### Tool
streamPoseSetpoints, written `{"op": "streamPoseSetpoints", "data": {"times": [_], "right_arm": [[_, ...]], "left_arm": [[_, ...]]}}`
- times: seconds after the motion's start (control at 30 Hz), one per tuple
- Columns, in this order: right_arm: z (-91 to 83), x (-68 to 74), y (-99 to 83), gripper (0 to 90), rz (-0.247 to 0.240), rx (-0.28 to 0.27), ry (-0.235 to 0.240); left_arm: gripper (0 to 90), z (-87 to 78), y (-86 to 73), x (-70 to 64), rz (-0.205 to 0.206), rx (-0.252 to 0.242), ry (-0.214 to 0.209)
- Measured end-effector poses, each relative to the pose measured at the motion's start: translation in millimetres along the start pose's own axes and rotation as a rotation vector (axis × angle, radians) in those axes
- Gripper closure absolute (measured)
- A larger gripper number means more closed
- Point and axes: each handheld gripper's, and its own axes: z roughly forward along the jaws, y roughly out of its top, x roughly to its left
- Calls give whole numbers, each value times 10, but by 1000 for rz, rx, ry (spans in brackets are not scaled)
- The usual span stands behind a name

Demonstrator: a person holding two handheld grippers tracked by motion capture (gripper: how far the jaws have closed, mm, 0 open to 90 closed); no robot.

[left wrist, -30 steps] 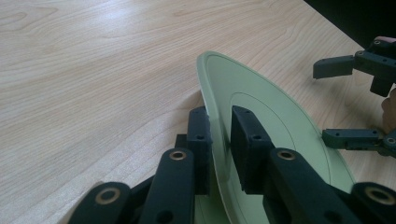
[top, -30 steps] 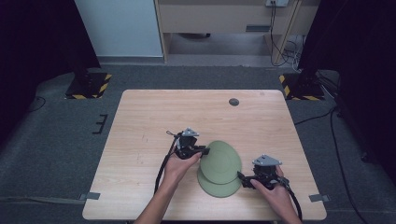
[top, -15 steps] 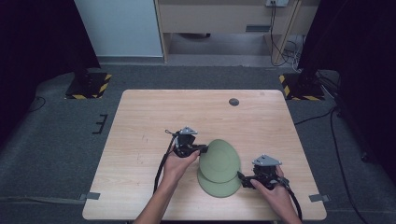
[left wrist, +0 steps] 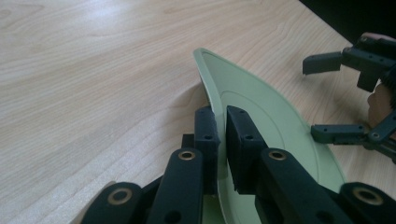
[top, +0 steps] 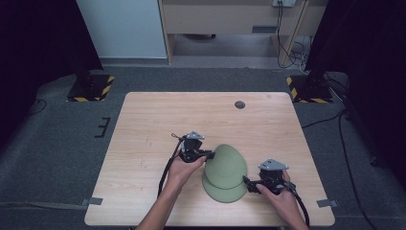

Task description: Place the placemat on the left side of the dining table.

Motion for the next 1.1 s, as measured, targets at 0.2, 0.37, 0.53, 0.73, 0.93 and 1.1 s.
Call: {"op": "streamPoseSetpoints", "data": {"times": [0.2, 0.37, 0.53, 0.73, 0.93, 1.1], "right_arm": [[1, -3, 1, 27, 4, 2, 2], [-10, -5, 5, 29, -1, 1, -2], [-24, -40, 7, 40, 2, 1, -17], [-45, -73, 14, 42, 18, -10, -26], [-56, -101, 12, 43, 30, -10, -39], [-62, -125, 10, 45, 40, -13, -51]], "left_arm": [[852, -9, 5, -1, -2, -14, 10], [854, -46, 45, -40, 10, -36, 24], [855, -138, 121, -94, 28, -61, 25], [856, -246, 211, -155, 50, -84, 35], [856, -319, 255, -141, 51, -105, 43], [856, -390, 269, -110, 47, -125, 49]]}}
